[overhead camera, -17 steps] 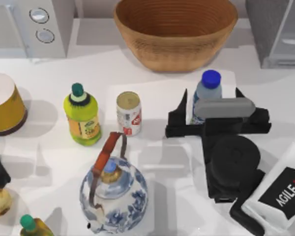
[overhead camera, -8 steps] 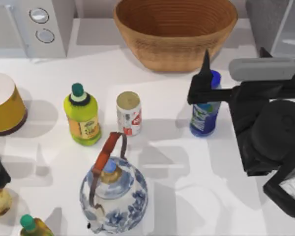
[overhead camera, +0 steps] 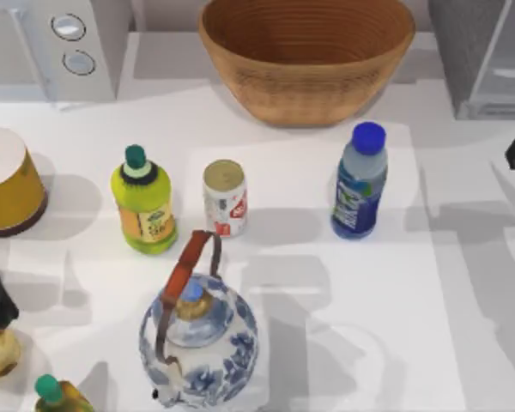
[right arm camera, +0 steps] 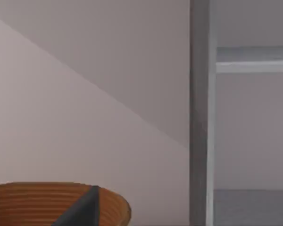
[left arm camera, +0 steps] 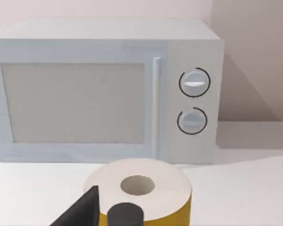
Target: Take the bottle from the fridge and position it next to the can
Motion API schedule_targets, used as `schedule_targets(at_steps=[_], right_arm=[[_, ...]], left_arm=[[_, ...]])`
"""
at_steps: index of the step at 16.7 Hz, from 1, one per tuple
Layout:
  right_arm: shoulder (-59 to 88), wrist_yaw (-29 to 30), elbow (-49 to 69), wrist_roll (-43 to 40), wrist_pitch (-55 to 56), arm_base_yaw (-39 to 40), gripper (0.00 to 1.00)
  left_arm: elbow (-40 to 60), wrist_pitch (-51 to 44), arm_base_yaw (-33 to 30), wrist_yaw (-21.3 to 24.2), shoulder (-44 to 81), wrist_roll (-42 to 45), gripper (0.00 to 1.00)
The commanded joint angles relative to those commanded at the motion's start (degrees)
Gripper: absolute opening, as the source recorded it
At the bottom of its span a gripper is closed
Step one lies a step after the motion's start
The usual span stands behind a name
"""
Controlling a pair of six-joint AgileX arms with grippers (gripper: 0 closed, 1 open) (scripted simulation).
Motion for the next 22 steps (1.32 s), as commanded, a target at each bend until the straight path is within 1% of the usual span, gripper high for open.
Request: schedule_targets(at_steps=[5, 10, 13, 20, 22], right_arm=[[-27.6, -10.2, -9.0, 0.4, -21.0, -11.2, 1.00], [-47.1, -17.0, -16.6, 0.4, -36.7, -19.4, 1.00], [-52.3, -18.9, -19.2, 0.3, -41.5, -21.7, 1.00], [-52.8, -19.0, -19.3, 0.3, -42.1, -21.9, 1.00], [-54.3, -18.9, -18.0, 0.3, -44.0, -22.0, 1.00]], left_arm=[[0.0, 0.0, 0.0, 0.0, 0.0, 0.0, 1.00], [0.0, 0.0, 0.0, 0.0, 0.0, 0.0, 1.00], [0.0, 0.0, 0.0, 0.0, 0.0, 0.0, 1.00], [0.0, 0.0, 0.0, 0.0, 0.0, 0.0, 1.00], [0.0, 0.0, 0.0, 0.0, 0.0, 0.0, 1.00]])
